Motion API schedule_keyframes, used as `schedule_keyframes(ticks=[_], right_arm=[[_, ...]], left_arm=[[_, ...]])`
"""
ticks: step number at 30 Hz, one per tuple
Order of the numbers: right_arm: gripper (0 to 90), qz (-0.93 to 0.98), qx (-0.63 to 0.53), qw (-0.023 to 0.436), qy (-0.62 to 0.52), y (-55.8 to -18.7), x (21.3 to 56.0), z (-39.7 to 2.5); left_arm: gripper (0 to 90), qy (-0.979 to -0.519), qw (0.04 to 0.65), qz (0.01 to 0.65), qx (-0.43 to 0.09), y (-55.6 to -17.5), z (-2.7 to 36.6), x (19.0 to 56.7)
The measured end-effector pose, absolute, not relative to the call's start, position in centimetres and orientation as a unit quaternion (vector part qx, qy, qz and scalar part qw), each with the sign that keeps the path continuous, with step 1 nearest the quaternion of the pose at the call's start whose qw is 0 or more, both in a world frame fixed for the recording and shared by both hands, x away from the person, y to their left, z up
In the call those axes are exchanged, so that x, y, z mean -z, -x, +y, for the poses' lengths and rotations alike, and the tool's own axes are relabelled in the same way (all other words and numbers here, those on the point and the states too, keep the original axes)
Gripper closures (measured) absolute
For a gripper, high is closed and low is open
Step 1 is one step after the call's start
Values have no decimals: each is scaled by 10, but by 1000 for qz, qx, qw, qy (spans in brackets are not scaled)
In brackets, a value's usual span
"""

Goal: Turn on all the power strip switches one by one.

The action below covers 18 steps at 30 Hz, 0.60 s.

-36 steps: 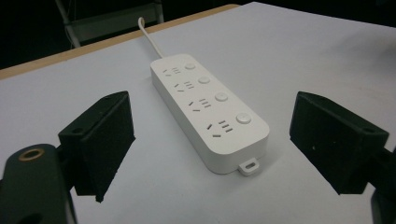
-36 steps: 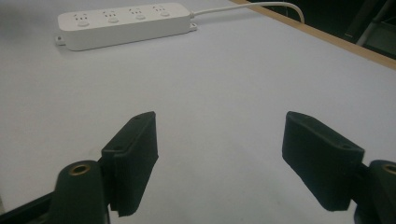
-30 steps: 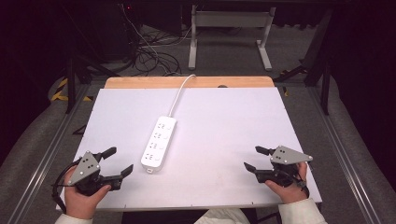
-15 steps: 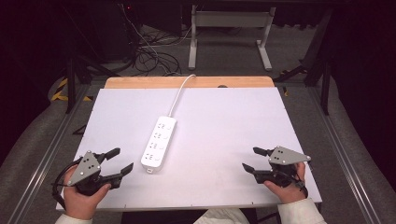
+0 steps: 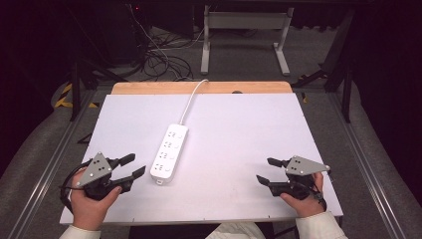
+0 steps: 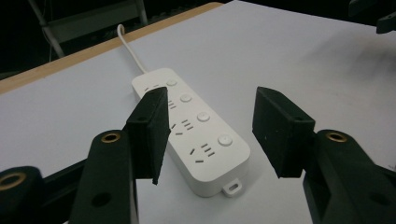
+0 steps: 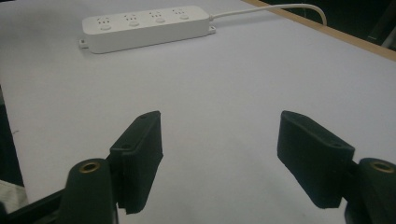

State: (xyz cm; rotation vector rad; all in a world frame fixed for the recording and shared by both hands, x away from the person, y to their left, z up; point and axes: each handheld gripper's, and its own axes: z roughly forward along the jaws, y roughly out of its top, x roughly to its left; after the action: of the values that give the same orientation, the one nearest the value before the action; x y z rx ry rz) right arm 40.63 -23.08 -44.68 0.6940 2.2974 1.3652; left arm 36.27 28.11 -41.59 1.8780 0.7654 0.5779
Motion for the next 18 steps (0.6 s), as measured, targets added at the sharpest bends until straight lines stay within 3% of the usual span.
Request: schedule_keyframes(ticks=[18], right_arm=[[316, 817, -489, 180, -246, -407, 447, -231]], left_arm=[[473, -793, 485, 300, -216, -391, 254, 406]])
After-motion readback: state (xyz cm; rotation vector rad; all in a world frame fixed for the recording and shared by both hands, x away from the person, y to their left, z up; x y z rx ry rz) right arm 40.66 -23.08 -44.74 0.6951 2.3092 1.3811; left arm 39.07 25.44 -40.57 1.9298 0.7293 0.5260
